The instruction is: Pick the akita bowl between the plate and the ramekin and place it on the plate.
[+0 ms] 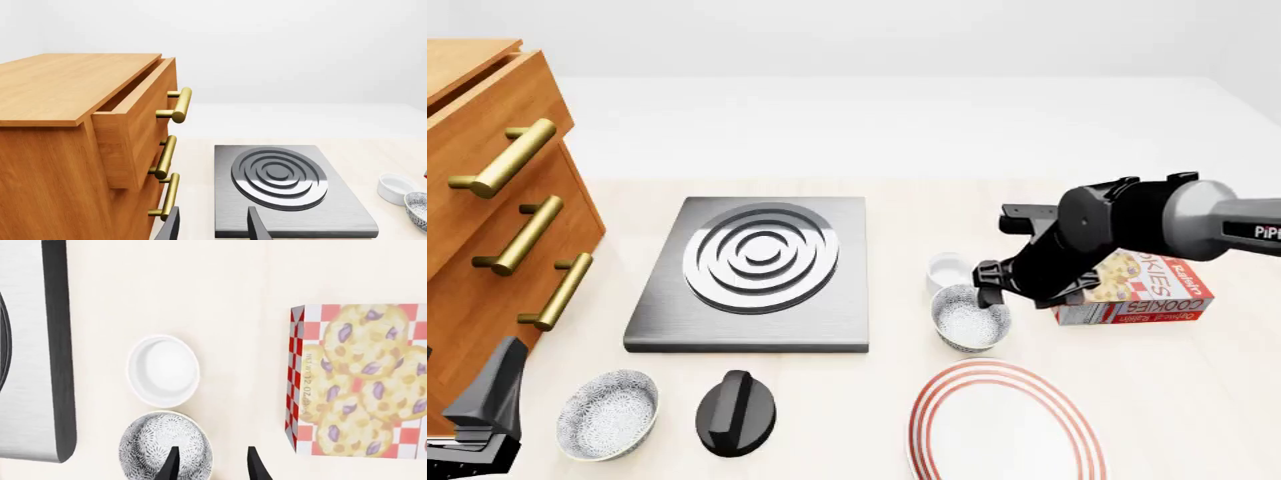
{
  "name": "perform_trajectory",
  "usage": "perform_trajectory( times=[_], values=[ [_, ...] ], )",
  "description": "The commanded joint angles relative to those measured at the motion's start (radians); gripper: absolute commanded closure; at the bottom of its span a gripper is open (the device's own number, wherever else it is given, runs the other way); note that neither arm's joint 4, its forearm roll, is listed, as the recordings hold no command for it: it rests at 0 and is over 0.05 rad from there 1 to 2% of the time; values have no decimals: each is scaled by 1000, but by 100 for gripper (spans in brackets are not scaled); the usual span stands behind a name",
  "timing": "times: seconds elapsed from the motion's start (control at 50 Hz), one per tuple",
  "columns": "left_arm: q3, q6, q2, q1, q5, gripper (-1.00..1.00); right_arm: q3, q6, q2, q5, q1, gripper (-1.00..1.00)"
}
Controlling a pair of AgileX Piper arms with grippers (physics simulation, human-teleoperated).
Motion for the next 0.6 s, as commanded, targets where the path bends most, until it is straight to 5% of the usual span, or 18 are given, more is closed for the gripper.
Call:
perform_trajectory(
  times=[0.02,0.5,0.52,0.6],
  values=[
    [0,0,0,0,0,-100,9,-13,13,-16,-15,-100],
    [0,0,0,0,0,-100,35,-21,39,-46,10,-100],
    [0,0,0,0,0,-100,36,-27,38,-48,9,100],
    [0,0,0,0,0,-100,40,-51,35,-53,-8,100]
  ],
)
